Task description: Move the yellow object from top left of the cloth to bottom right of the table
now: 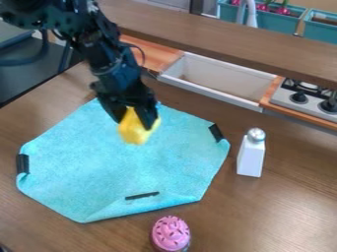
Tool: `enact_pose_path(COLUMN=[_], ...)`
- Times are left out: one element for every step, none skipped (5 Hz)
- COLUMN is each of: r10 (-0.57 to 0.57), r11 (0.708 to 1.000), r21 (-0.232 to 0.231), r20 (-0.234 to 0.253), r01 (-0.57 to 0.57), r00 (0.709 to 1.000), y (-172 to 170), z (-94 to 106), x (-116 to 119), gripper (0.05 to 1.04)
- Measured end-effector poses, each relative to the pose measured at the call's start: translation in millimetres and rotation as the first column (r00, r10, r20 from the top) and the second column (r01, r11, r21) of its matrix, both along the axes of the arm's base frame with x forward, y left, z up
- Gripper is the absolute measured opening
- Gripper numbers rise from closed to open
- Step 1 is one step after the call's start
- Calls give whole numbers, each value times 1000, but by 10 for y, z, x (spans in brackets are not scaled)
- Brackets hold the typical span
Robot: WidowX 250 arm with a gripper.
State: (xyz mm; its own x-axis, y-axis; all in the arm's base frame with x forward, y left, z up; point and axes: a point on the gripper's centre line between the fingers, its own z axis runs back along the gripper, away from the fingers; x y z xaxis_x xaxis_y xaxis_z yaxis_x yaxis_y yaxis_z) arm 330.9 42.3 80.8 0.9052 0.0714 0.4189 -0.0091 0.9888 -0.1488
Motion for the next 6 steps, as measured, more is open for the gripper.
enact_pose_path(r10=[-66, -144, -228, -312, -389, -426], r11=[998, 990, 974, 950, 921, 905], r21=[-7, 1, 6, 10, -18, -26], r20=[-17, -18, -2, 10, -3, -1], r01=[66, 144, 228, 312, 389, 425], r00=[998, 989, 974, 950, 921, 905], y=[-292, -530, -705, -856, -933, -898], z=[-49, -148, -239, -333, -410, -377], x=[-150, -218, -219, -207, -214, -203], gripper=[828, 828, 828, 828, 828, 828])
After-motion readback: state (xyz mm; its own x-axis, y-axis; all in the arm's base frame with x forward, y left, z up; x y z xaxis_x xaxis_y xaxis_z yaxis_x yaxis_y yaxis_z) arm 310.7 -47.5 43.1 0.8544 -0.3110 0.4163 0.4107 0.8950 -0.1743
